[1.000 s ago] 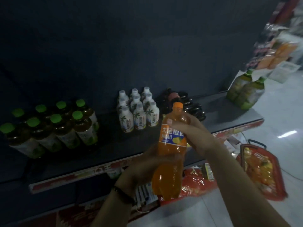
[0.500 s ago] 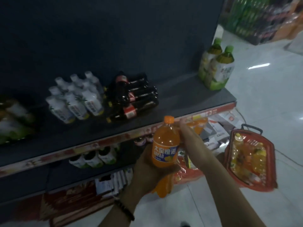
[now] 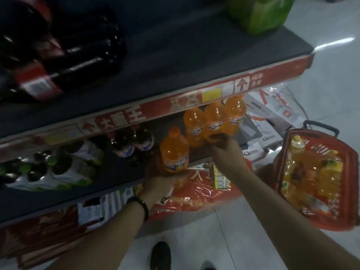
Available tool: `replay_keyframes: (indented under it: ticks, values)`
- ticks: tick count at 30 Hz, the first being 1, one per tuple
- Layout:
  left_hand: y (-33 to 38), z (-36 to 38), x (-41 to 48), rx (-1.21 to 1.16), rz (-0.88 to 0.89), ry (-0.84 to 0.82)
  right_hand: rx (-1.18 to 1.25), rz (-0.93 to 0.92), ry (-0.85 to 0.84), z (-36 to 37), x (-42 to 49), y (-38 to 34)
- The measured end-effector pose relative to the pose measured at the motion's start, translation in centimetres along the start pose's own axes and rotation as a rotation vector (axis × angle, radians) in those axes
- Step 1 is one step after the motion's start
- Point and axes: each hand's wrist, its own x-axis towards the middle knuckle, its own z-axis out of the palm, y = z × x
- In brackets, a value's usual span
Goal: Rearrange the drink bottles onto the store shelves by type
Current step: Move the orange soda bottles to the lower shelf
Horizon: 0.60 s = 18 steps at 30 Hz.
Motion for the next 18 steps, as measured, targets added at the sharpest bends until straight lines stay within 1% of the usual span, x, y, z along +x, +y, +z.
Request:
replay_keyframes:
  ticks: [1, 3, 5, 7, 9, 13, 15, 18]
  values:
    - [-0.2, 0.2, 1.6, 0.018, 0.085, 0.033, -0.008, -0.022, 0.073, -0.4, 2.0, 1.2]
    - [-0.9, 0.9, 5.6, 0.072, 0.191, 0.148, -0.064, -0.042, 0.257, -1.8, 5.7, 3.0]
    - [-1.0, 1.2, 8.6, 0.059, 0.239, 0.233, -0.164, 0.0, 0.392, -2.6, 8.9, 4.2]
    - [-1.0, 2.2, 11.1, -0.006, 0.227, 0.276, -0.194, 0.018, 0.451, -3.1, 11.6, 5.4]
    - [-1.8, 3.2, 13.6, -0.04, 0.198, 0.314, -0.178, 0.044, 0.46, -3.7, 14.0, 6.5]
    - [-2.7, 4.7, 16.7, -0.075, 0.136, 0.28, -0.11, -0.007, 0.347, -4.7, 16.3, 8.3]
    - [-2.9, 4.9, 17.2, -0.067, 0.171, 0.291, -0.07, -0.049, 0.278, -4.8, 16.8, 8.9]
    - [-2.6, 4.8, 17.4, -0.026, 0.236, 0.313, -0.012, -0.065, 0.249, -4.9, 17.2, 9.4]
